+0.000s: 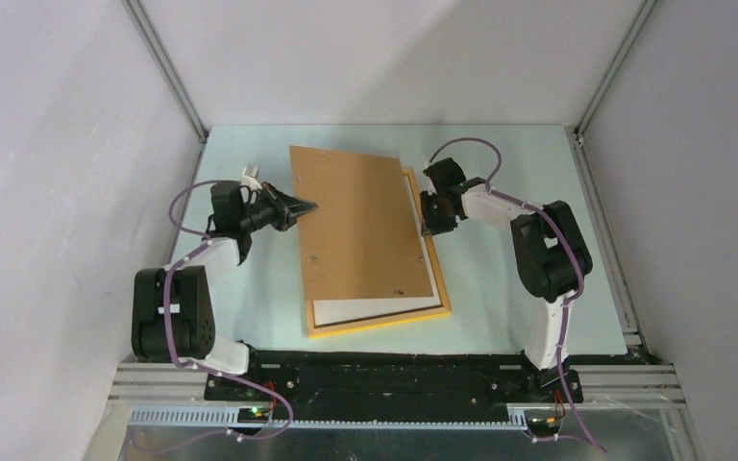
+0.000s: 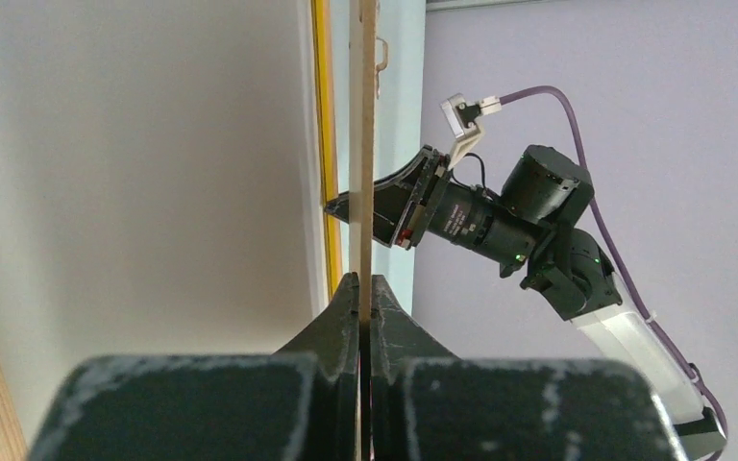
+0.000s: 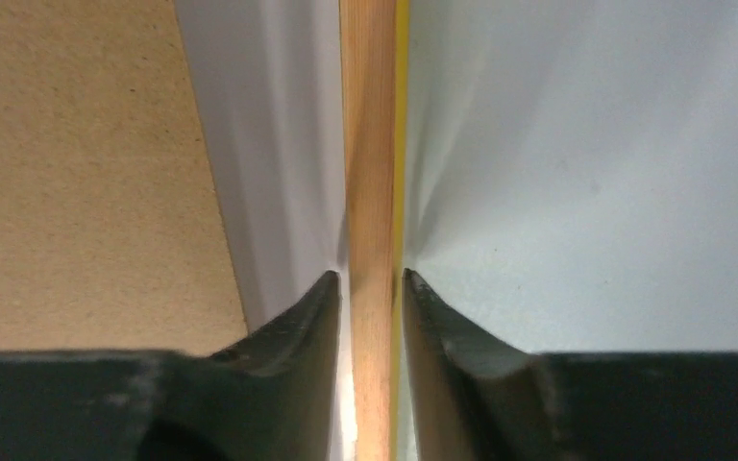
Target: Put the photo into the frame
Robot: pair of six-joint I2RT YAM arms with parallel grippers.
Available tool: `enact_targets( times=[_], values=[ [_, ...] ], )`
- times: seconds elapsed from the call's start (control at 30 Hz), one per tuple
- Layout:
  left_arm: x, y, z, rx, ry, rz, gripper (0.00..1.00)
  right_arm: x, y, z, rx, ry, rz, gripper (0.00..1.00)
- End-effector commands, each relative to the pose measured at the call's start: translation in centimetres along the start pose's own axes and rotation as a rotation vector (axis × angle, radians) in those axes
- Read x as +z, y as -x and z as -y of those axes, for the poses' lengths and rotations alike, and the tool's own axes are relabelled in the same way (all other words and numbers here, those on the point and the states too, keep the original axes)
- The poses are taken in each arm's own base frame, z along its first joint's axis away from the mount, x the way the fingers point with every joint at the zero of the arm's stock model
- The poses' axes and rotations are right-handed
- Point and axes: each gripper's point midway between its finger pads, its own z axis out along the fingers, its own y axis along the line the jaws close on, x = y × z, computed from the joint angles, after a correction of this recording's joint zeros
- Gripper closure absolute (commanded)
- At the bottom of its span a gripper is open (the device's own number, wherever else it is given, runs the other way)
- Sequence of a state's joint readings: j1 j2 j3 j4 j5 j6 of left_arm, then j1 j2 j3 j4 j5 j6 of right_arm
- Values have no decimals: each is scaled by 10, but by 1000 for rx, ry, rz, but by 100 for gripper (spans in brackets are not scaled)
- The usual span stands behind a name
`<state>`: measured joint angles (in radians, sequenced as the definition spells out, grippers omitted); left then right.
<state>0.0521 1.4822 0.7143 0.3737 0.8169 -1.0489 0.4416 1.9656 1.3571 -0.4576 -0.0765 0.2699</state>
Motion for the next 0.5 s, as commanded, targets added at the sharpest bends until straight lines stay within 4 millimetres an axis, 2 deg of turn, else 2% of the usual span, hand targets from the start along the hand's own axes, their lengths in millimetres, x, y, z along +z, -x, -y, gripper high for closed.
enact_targets(
  times=[0.0, 0.13, 0.2, 0.3, 0.47],
  values=[
    [-8, 5, 39, 57, -91, 50, 100, -37, 36, -13, 13, 66, 134, 57],
    [-6, 2, 38, 47, -86, 46, 100, -52, 45, -9, 21, 79, 173, 42],
    [-4, 1, 38, 43, -83, 41, 100, -60, 49, -4, 34, 89, 190, 38],
    [-1, 0, 37, 47, -82, 34, 100, -71, 59, 13, 68, 87, 221, 35],
    [7, 0, 26, 23, -62, 13, 100, -81, 63, 39, 118, 89, 246, 34]
  ],
)
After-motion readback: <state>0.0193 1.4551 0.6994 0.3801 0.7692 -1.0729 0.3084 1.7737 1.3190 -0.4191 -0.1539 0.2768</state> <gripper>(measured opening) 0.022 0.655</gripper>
